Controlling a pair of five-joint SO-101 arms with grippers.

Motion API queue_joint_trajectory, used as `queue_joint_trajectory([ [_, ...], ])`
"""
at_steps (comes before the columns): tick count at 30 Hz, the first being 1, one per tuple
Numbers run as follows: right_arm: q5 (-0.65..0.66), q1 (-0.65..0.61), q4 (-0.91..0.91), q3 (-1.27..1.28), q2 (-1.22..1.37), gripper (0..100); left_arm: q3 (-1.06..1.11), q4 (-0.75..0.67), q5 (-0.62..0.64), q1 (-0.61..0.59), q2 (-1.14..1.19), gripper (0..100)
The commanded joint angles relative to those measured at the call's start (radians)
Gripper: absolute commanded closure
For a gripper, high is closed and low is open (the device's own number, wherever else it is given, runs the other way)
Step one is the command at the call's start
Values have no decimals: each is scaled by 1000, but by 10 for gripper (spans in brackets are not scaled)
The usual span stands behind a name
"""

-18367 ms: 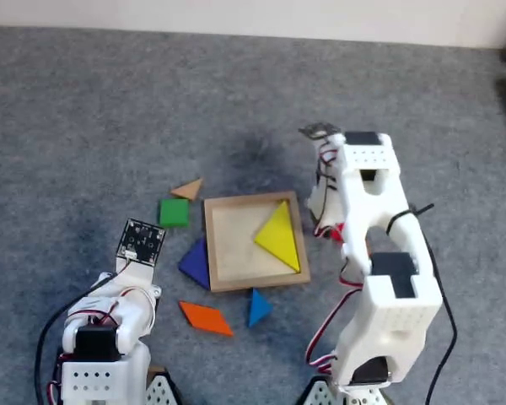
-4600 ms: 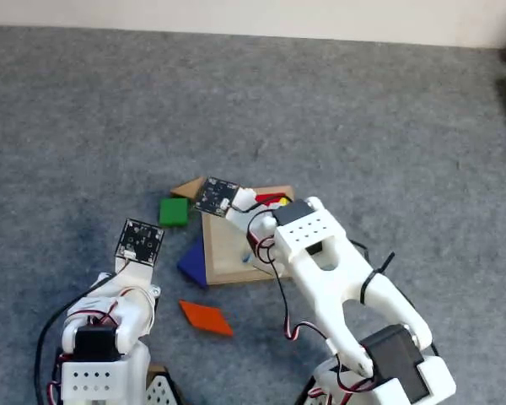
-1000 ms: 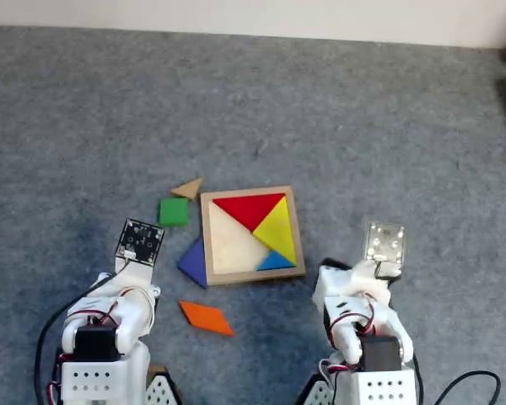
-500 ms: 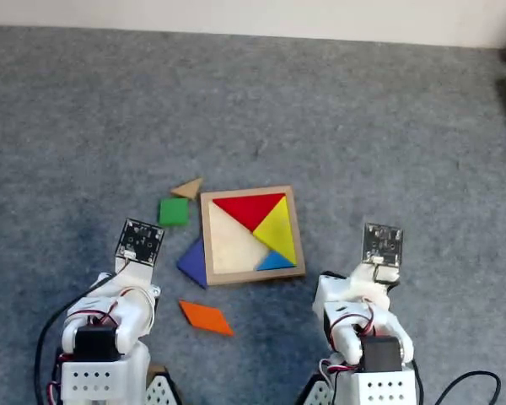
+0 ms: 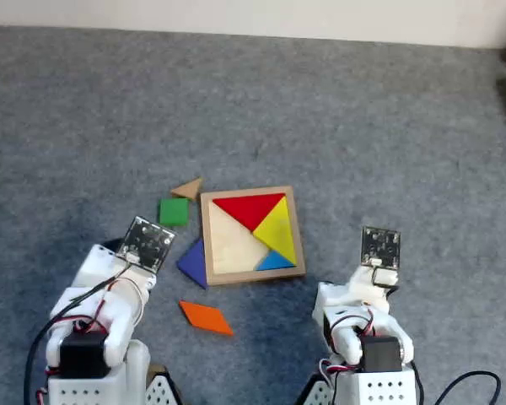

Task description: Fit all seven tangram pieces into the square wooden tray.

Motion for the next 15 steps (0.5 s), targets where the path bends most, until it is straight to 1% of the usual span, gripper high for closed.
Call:
queue_joint_trajectory([
  [1, -11, 8, 8, 116, -13, 993, -133, -14, -21, -8, 18, 873],
  [4, -6, 8, 8, 116, -13, 993, -229, -12, -41, -8, 151, 870],
  [9, -6, 8, 8, 116, -13, 993, -444, -12, -38, -4, 556, 861],
  [11, -6, 8, 8, 116, -13, 993, -535, -12, -8, -4, 727, 808],
  [15, -9, 8, 8, 116, -13, 993, -705, -12, 172, -8, 1032, 661],
])
